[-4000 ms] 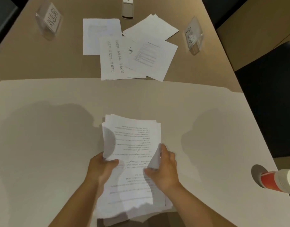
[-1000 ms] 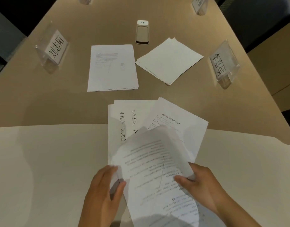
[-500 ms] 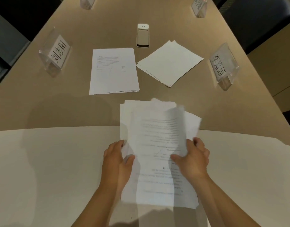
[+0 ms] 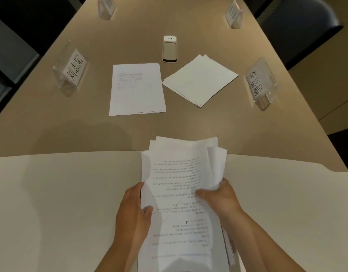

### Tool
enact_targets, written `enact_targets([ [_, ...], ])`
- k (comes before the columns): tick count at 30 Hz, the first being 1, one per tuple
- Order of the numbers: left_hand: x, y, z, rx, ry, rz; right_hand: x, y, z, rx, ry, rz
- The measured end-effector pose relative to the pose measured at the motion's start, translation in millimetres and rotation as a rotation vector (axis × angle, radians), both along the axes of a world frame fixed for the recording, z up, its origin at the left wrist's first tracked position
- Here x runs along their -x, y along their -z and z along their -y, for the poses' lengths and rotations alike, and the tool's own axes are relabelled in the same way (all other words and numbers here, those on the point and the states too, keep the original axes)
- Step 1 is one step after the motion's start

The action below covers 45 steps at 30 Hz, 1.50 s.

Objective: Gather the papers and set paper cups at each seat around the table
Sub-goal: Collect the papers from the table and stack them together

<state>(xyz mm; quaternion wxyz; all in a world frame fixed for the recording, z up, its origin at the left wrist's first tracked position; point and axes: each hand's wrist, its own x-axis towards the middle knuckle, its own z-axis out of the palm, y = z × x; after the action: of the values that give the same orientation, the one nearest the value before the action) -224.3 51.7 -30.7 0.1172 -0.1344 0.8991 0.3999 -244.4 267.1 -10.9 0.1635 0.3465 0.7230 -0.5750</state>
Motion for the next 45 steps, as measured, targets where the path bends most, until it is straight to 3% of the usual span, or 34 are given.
enact_targets([
  [4, -7.8, -1.2, 4.3, -0.055, 0.013, 0.014, -18.1, -4.8, 5.9, -0.082, -0.143, -0.048],
  [10, -3.6, -32.9, 24.3, -0.579, -0.275, 0.146, -49.9, -49.7, -2.5, 0.116, -0.208, -0.127],
  [16, -32.8, -83.7, 42.5, -0.918, 0.086, 0.316, -104.0, -105.1, -9.9, 0.274, -0.201, -0.196],
  [20, -59.3, -117.4, 39.7, -1.065, 0.138, 0.301, -146.8, -136.9, -15.7, 0.321, -0.09, -0.276],
  [26, -103.5, -170.9, 8.0, -1.007, 0.348, 0.297, -210.6, -187.5, -29.9, 0.156, 0.021, -0.385],
  [33, -148.5, -237.3, -63.9, -0.957, 0.448, 0.067, -289.3, -246.9, -80.9, 0.06, 0.11, -0.577],
  [39, -200.7, -278.2, -177.5, -1.009, 0.633, 0.026, -372.9, -281.4, -174.0, -0.042, 0.239, -0.753],
  [45, -288.1, -294.5, -354.6, -1.024, 0.817, 0.021, -494.8, -298.0, -322.6, -0.09, 0.386, -0.862],
])
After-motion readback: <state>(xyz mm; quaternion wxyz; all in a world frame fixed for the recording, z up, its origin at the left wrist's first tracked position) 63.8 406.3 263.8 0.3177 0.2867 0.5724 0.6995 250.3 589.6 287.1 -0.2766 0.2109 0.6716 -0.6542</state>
